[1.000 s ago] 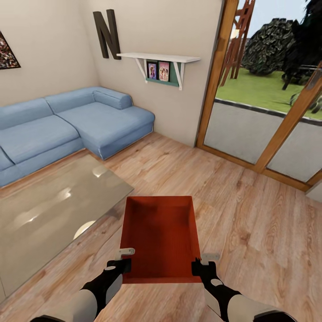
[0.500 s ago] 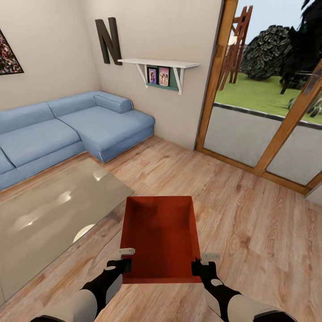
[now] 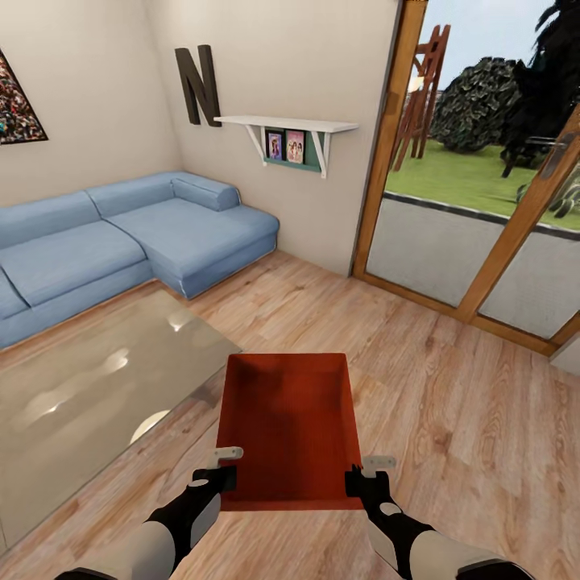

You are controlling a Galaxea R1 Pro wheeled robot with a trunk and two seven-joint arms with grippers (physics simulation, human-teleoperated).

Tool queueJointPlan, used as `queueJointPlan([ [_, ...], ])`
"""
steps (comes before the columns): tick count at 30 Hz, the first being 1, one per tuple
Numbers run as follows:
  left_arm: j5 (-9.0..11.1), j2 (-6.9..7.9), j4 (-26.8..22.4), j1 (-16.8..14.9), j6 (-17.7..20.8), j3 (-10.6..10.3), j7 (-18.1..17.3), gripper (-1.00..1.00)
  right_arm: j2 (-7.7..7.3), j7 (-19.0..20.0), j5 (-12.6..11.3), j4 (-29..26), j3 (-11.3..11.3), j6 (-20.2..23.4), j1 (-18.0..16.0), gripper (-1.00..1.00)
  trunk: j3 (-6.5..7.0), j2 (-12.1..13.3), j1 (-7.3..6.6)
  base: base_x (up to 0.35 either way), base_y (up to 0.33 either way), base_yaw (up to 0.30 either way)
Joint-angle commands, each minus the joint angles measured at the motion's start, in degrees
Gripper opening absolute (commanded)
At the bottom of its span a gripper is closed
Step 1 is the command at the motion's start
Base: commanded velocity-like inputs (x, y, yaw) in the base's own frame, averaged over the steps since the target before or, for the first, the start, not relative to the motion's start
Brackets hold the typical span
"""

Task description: Move the two storage containers from the living room to the garage. In the garage, place one container on the floor and stack the other container on top of it (either order is fine).

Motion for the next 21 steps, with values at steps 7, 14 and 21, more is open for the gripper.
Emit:
queueJointPlan([
  [7, -0.7, 0.63, -0.3, -0.1, -1.6, 4.0, 0.9, -1.0, 0.01, 0.0, -0.9, 1.0, -1.0, -0.3, 0.0, -1.0, 0.6, 0.0, 0.01, 0.0, 0.0, 0.0],
  [14, -0.7, 0.62, -0.3, -0.1, -1.6, 4.0, 0.9, -1.0, 0.01, 0.0, -0.9, 1.0, -1.0, -0.3, 0.0, -1.0, 1.26, 0.0, 0.01, 0.0, 0.0, 0.0],
  [21, -0.7, 0.65, -0.3, -0.1, -1.6, 4.0, 0.9, -1.0, 0.01, 0.0, -0.9, 1.0, -1.0, -0.3, 0.0, -1.0, 1.91, 0.0, 0.01, 0.0, 0.0, 0.0],
])
